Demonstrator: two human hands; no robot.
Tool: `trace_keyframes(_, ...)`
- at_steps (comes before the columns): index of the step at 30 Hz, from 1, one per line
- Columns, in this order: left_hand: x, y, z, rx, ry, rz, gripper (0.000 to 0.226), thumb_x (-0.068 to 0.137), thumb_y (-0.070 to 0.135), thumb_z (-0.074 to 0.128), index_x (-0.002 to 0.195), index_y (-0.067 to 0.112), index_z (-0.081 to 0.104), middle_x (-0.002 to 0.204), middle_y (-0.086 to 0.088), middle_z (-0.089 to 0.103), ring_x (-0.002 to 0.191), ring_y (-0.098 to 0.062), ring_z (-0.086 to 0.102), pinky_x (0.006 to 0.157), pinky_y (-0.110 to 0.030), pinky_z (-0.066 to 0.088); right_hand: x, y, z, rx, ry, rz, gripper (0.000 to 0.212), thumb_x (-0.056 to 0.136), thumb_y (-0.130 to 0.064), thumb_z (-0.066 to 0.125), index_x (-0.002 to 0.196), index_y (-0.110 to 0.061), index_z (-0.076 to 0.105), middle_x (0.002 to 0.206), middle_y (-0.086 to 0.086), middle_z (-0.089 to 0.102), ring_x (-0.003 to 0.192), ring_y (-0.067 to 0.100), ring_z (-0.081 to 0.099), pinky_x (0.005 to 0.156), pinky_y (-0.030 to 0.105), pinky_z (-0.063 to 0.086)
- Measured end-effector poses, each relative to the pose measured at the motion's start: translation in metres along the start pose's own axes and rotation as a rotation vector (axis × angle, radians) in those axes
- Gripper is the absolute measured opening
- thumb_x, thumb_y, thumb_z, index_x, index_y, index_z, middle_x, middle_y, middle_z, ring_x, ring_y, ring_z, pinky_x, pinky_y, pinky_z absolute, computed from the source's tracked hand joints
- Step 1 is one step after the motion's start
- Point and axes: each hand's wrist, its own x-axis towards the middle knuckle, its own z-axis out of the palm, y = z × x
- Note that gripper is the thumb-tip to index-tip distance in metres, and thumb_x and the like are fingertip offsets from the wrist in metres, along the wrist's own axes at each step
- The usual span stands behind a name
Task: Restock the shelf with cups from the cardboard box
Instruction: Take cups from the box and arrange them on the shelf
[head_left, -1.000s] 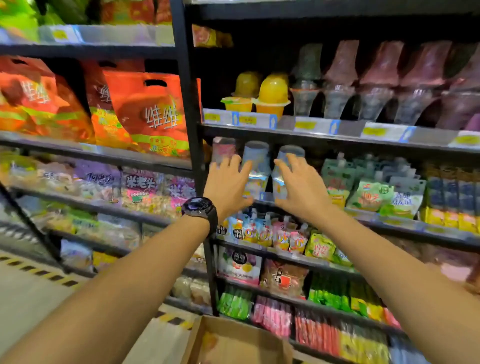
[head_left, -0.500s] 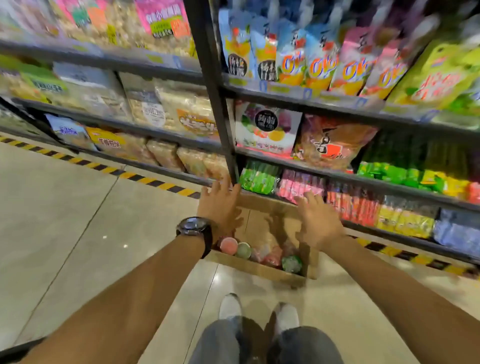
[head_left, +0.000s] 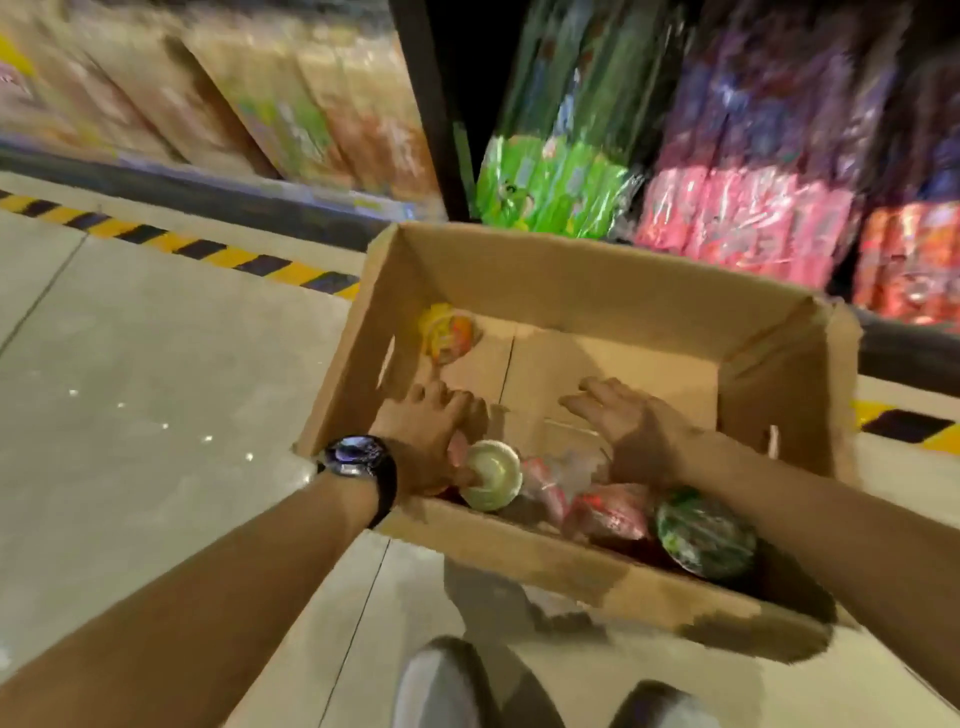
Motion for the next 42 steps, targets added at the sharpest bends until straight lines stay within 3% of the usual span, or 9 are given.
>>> trace_keyframes(12,0.019,0.004,0.009,0.005,-0.173,0.133,0.074,0.080,0.047,0.072,0.144,0.029,0.039,0.147,-0.002,0.032,0.138,-0.025,0.028,0.115,-0.038,0.027,0.043,-0.013,0.056,0.135,-0.070,-0.172,0.040,0.075,-0.030,0.071,0.110,-0.016,0.058,0.105,0.004,0.059,0.097,0.022,0.056,0.081,0.034,0.050)
trace_keyframes(16,0.006,0.009,0.003,-0.008,-0.089,0.017,0.070,0.087,0.030,0.065,0.145,0.014,0.029,0.138,-0.009,0.040,0.126,-0.026,0.048,0.091,-0.025,0.043,0.030,0.004,0.046,0.346,0.071,-0.031,0.052,0.063,-0.032,0.082,0.105,-0.013,0.059,0.100,0.003,0.063,0.091,0.021,0.059,0.076,0.033,0.047)
trace_keyframes(20,-0.001,0.007,-0.002,-0.034,-0.132,-0.039,0.015,0.093,0.021,0.055,0.106,0.020,0.048,0.093,0.004,0.051,0.093,-0.021,0.055,0.074,-0.023,0.042,0.021,0.016,0.040,0.627,0.184,0.114,0.059,0.055,-0.029,0.089,0.104,-0.016,0.059,0.097,-0.002,0.064,0.085,0.020,0.062,0.073,0.037,0.054)
trace_keyframes(24,-0.006,-0.011,-0.022,-0.083,-0.297,-0.088,0.018,0.093,0.020,0.057,0.076,0.020,0.052,0.087,0.001,0.058,0.081,-0.017,0.056,0.063,-0.021,0.045,0.013,0.023,0.038,0.981,0.283,0.168,0.065,0.053,-0.009,0.090,0.110,-0.021,0.063,0.097,0.001,0.072,0.089,0.022,0.069,0.074,0.047,0.059)
trace_keyframes(27,-0.017,-0.029,-0.047,-0.498,-0.296,-0.121,0.016,0.091,0.016,0.064,0.107,0.017,0.060,0.102,-0.004,0.068,0.089,-0.019,0.064,0.072,-0.024,0.050,0.006,0.028,0.029,1.111,0.351,0.200,0.065,0.051,-0.015,0.090,0.110,-0.027,0.065,0.096,0.000,0.074,0.089,0.023,0.071,0.077,0.050,0.059)
trace_keyframes(34,-0.074,0.006,-0.110,-1.708,-0.261,0.118,0.029,0.065,-0.002,0.074,0.090,0.014,0.076,0.087,-0.009,0.072,0.075,-0.016,0.067,0.074,-0.030,0.055,-0.042,0.019,-0.041,1.271,0.533,0.323,0.055,0.063,0.003,0.085,0.111,-0.014,0.062,0.091,-0.001,0.070,0.076,0.006,0.067,0.070,0.016,0.052)
trace_keyframes(36,-0.087,0.025,-0.134,-1.839,-0.233,0.199,0.030,0.070,-0.007,0.062,0.079,0.016,0.080,0.080,-0.004,0.073,0.069,-0.011,0.069,0.070,-0.025,0.057,-0.067,0.012,-0.068,1.327,0.600,0.349,0.054,0.064,0.009,0.082,0.112,-0.005,0.062,0.090,-0.002,0.068,0.066,-0.010,0.063,0.063,0.004,0.046)
trace_keyframes(39,-0.094,0.052,-0.170,-1.865,-0.075,0.286,0.039,0.079,-0.001,0.070,0.118,0.007,0.069,0.083,-0.001,0.068,0.064,-0.013,0.060,0.058,-0.026,0.053,-0.105,0.005,-0.114,1.374,0.698,0.429,0.050,0.063,-0.001,0.086,0.107,-0.010,0.064,0.092,-0.006,0.067,0.070,-0.016,0.062,0.063,0.002,0.045)
trace_keyframes(42,-0.107,0.068,-0.211,-1.764,0.237,0.084,0.053,0.069,0.021,0.088,0.117,0.014,0.068,0.081,0.005,0.068,0.069,-0.015,0.059,0.058,-0.027,0.049,-0.145,-0.006,-0.161,1.375,0.790,0.529,0.062,0.045,-0.046,0.095,0.096,-0.031,0.064,0.093,-0.015,0.071,0.092,0.006,0.068,0.083,0.023,0.055)
